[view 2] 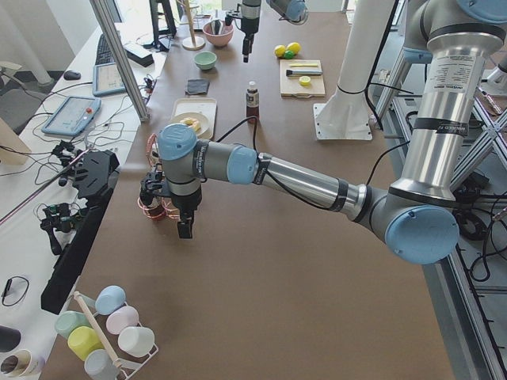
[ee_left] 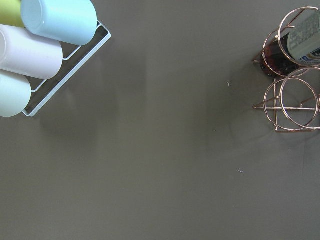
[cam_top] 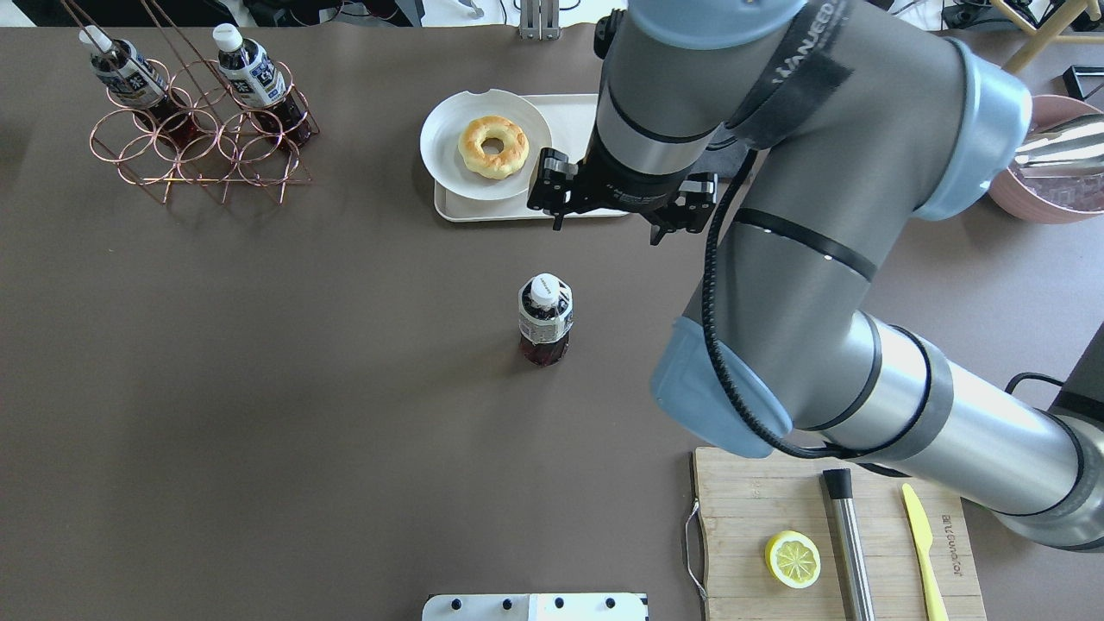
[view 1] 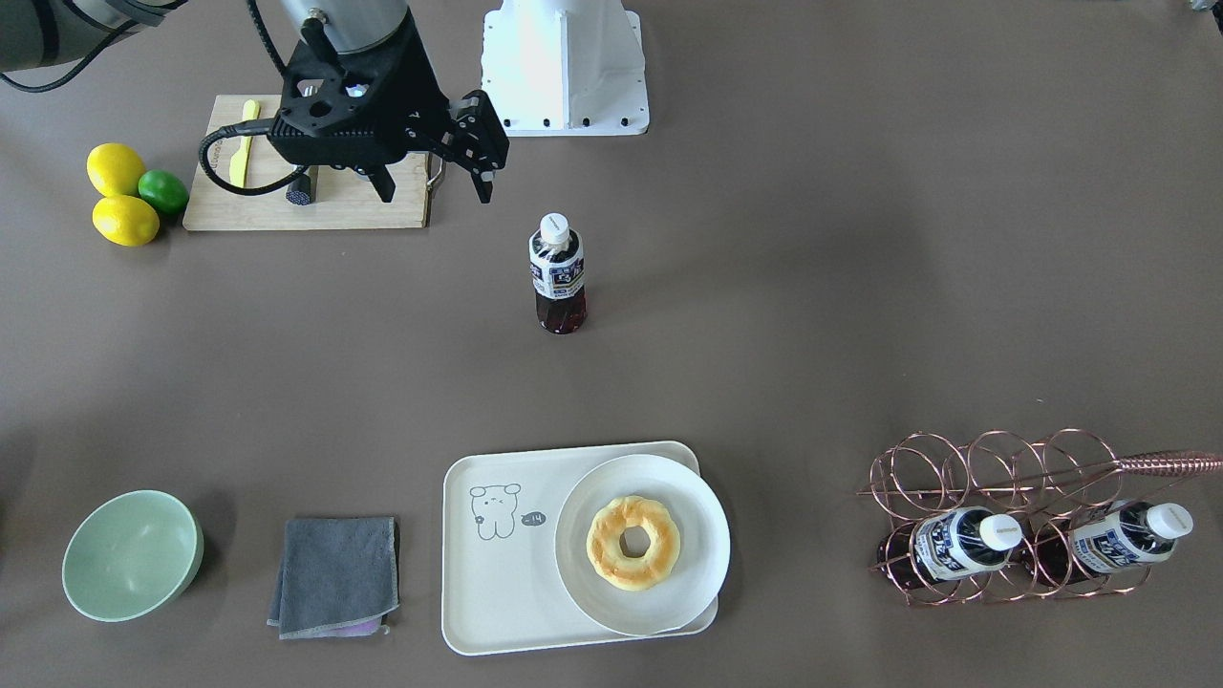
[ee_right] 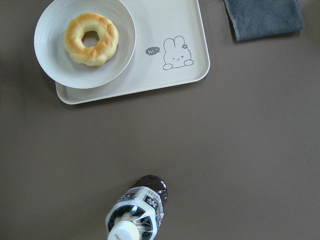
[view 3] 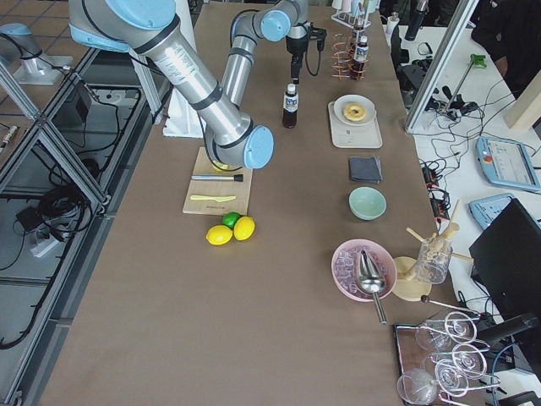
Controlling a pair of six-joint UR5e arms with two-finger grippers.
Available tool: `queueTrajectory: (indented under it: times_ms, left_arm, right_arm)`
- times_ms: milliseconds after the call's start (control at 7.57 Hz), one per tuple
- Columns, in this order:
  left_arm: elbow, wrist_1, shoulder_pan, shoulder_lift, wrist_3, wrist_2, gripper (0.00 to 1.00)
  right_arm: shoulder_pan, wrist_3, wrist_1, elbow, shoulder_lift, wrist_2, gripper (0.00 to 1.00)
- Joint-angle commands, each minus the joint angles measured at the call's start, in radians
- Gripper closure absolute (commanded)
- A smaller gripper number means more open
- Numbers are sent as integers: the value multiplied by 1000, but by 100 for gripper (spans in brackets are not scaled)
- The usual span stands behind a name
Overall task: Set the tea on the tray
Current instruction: 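Lower the right gripper over the bottle cap and close on it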
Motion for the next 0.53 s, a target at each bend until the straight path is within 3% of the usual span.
queueTrajectory:
  times_ms: [0, 396]
  left_arm:
    - [11, 0, -24, 6, 4, -1, 2]
    - [9, -1, -32, 8, 2, -1, 2]
  right_arm:
    - [-94, 5, -20, -79, 66, -88, 0]
    - [-146, 11, 67, -117, 52, -115, 0]
